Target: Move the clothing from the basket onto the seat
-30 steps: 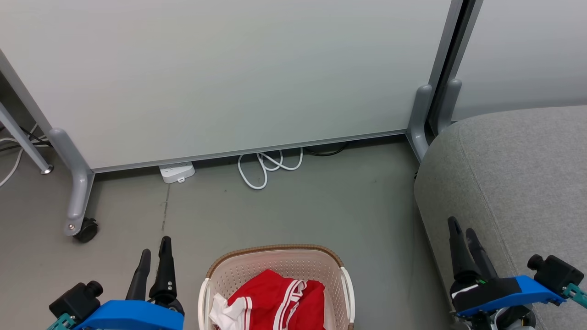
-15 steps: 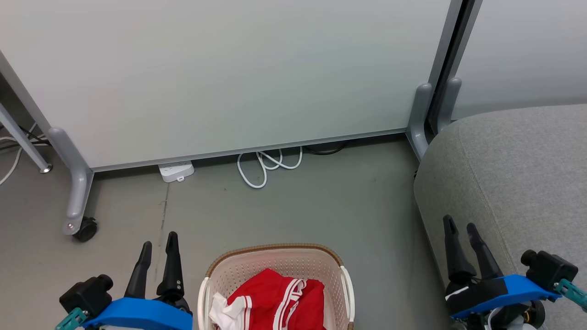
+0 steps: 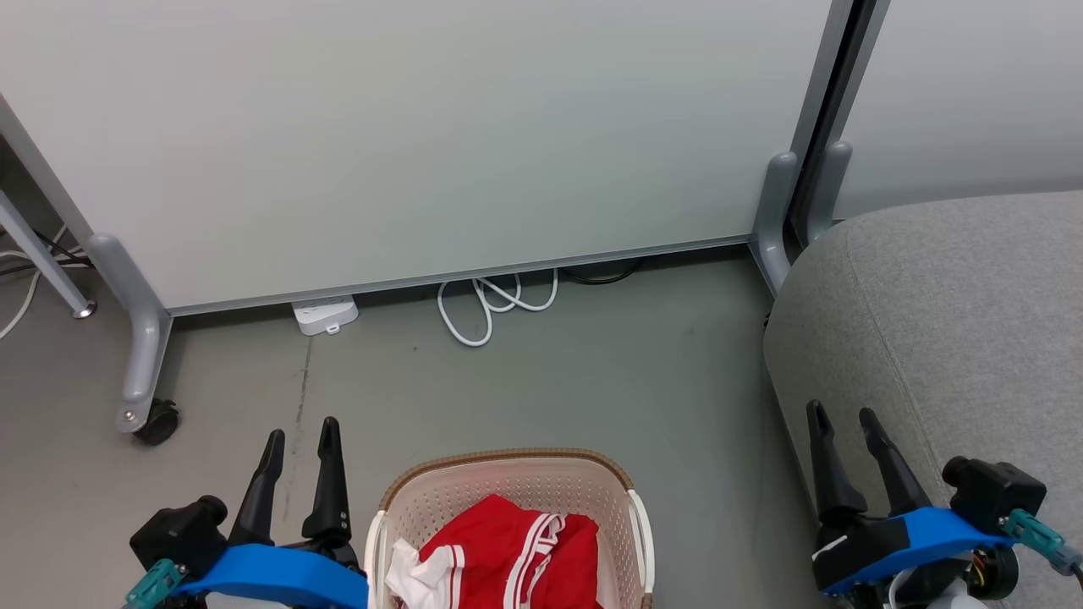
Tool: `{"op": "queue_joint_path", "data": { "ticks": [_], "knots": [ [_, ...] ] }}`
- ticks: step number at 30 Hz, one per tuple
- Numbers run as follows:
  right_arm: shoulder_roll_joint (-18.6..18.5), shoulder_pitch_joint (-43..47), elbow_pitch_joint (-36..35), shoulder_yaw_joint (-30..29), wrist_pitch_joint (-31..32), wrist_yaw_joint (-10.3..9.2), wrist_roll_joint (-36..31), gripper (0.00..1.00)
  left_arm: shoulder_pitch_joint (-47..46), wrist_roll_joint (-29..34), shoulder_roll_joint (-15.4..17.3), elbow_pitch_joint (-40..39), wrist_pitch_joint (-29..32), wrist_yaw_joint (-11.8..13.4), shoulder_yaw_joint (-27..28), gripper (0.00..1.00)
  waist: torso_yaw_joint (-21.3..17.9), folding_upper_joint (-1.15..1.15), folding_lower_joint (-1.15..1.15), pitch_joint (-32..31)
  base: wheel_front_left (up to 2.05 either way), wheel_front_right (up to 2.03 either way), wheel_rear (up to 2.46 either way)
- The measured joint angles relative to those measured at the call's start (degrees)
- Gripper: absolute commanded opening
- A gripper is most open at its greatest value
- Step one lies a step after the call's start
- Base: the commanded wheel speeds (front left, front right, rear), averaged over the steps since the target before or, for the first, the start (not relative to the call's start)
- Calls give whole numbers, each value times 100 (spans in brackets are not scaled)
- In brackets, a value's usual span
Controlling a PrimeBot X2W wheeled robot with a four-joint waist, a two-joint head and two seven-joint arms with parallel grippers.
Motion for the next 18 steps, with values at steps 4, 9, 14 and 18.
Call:
{"op": "queue_joint_path", "data": {
  "ticks": [4, 9, 14, 18],
  "knots": [
    [-1, 0, -14, -7, -10, 0, -255, 100, -12, 200, 1, 1, -56, 11, -33, 100, -1, 0, 0, 5, 0, 0, 0],
    [-2, 1, -42, -7, -30, 0, -537, 100, -16, 447, 3, 0, -110, 34, -74, 100, -6, 0, 0, 17, 0, 0, 0],
    [-3, 1, -75, -8, -62, 0, -832, 100, -24, 677, 4, 2, -168, 63, -76, 100, -15, 0, 0, 36, 0, 0, 0],
    [-3, 1, -94, -19, -90, 0, -1051, 100, -27, 831, 7, 22, -226, 86, -77, 100, -21, 0, 0, 44, 0, 0, 0]
  ]
}}
